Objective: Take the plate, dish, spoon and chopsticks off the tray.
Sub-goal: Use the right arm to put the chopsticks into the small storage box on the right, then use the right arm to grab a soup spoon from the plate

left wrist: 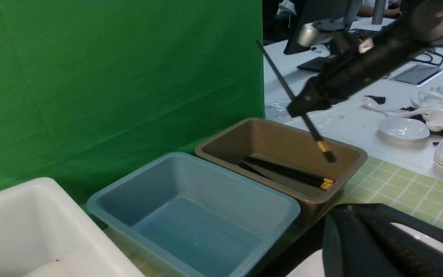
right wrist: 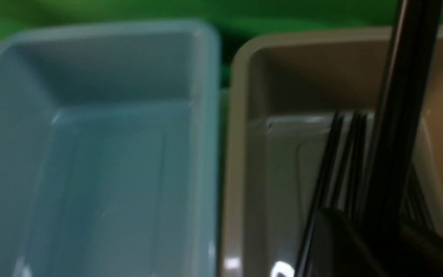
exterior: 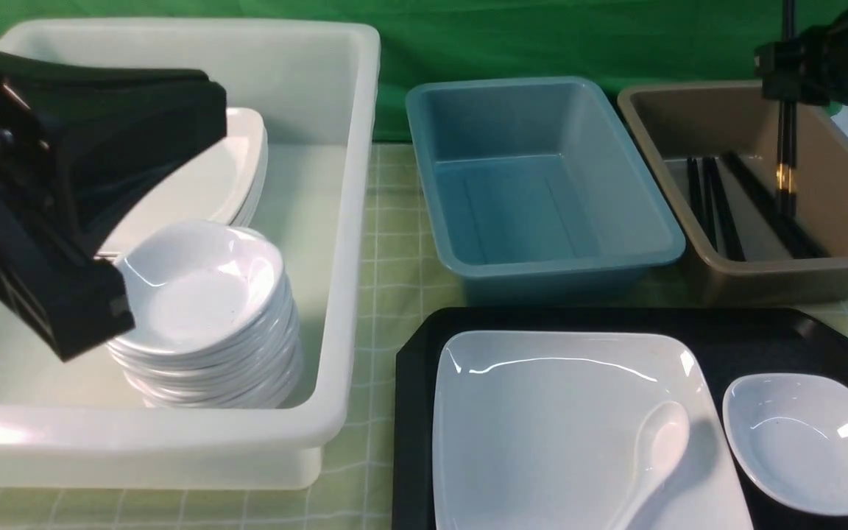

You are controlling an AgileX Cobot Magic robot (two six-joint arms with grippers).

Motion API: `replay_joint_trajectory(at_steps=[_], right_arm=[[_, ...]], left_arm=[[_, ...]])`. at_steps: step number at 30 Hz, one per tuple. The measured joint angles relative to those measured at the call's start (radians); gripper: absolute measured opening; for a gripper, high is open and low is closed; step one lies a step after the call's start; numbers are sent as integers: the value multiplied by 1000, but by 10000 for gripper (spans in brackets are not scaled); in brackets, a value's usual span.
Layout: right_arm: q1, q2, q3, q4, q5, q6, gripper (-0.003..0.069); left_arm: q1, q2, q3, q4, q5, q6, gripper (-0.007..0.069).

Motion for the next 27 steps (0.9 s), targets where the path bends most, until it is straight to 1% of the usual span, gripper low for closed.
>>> replay_joint_trajectory(at_steps=[2,5,6,7,8,9,10,11,13,15,16,17,18,19,21,22,24,26,27], right_arm=[[-13,106,-58,-3,-21,8,146],[-22,180,-78,-14,-22,13,213],[-24,194,-78,-18,-19,13,266],[-24,200,-78,-19,-17,14,277],[-26,210,-79,-23,-5,15,356],[-26,210,-79,-26,10,13,405],[-26,209,-81,-26,16,10,420],[-26,197,-83,-29,43,7,455],[-26,161,-84,-31,102,4,451],[-26,124,-84,-37,158,1,426],[-22,72,-83,-48,235,-3,369],[-14,24,-73,-57,280,-3,340],[-5,-12,-56,-66,320,-3,321],[-5,-12,-51,-69,320,-3,316],[63,-150,71,-114,407,6,281],[70,-160,82,-123,412,11,279],[160,-280,237,-156,463,61,271],[253,-352,387,-168,484,156,279],[287,-373,425,-170,484,189,286]], left_arm=[[0,0,0,-1,11,0,10],[0,1,0,-1,17,1,10],[0,1,0,-1,17,1,10],[0,1,0,0,18,1,10],[0,1,0,1,18,1,10],[0,1,0,4,21,3,10],[0,1,0,4,22,2,10],[0,1,0,9,25,7,10],[0,1,0,25,33,9,10],[0,1,0,46,40,11,10],[0,1,0,70,49,12,10],[0,1,0,85,58,13,10],[0,1,0,95,68,14,10],[0,1,0,97,68,14,10],[0,1,0,120,105,15,10],[0,1,0,122,111,15,10],[0,1,0,129,147,15,10],[0,1,0,131,167,19,10],[0,1,1,131,168,19,10]])
